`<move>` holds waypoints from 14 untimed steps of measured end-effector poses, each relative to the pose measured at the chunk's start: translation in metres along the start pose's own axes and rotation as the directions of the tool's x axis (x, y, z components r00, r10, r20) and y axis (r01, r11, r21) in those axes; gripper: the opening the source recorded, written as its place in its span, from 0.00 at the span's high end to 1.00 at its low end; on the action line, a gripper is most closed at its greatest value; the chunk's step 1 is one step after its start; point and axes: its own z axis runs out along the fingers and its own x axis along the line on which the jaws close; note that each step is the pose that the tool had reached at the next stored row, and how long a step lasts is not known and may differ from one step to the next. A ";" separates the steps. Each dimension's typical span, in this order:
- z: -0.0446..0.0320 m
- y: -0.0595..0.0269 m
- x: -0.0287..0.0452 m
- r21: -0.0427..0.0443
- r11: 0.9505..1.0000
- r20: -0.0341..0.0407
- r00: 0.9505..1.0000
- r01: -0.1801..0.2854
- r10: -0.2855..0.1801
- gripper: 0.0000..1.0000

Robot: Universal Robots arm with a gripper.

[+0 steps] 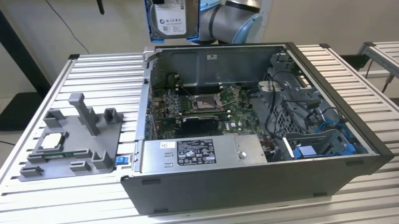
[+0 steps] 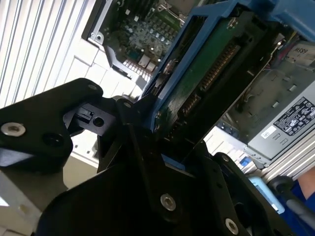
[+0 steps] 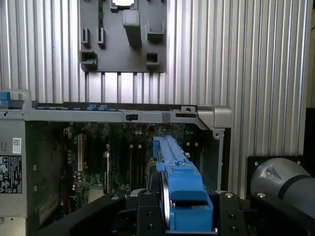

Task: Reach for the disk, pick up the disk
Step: 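Pick up the disk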

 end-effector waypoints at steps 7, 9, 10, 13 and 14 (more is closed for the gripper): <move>0.0000 -0.0206 -0.0001 0.000 1.000 0.000 1.000 0.000 0.000 1.00; 0.0001 -0.0267 -0.0001 0.000 1.000 0.000 1.000 0.000 0.000 1.00; 0.0001 -0.0297 -0.0001 0.000 1.000 0.000 1.000 0.000 0.000 1.00; 0.0001 -0.0387 -0.0002 0.000 1.000 0.000 1.000 0.000 0.000 1.00; 0.0001 -0.0416 -0.0002 0.000 1.000 0.000 1.000 0.000 0.000 1.00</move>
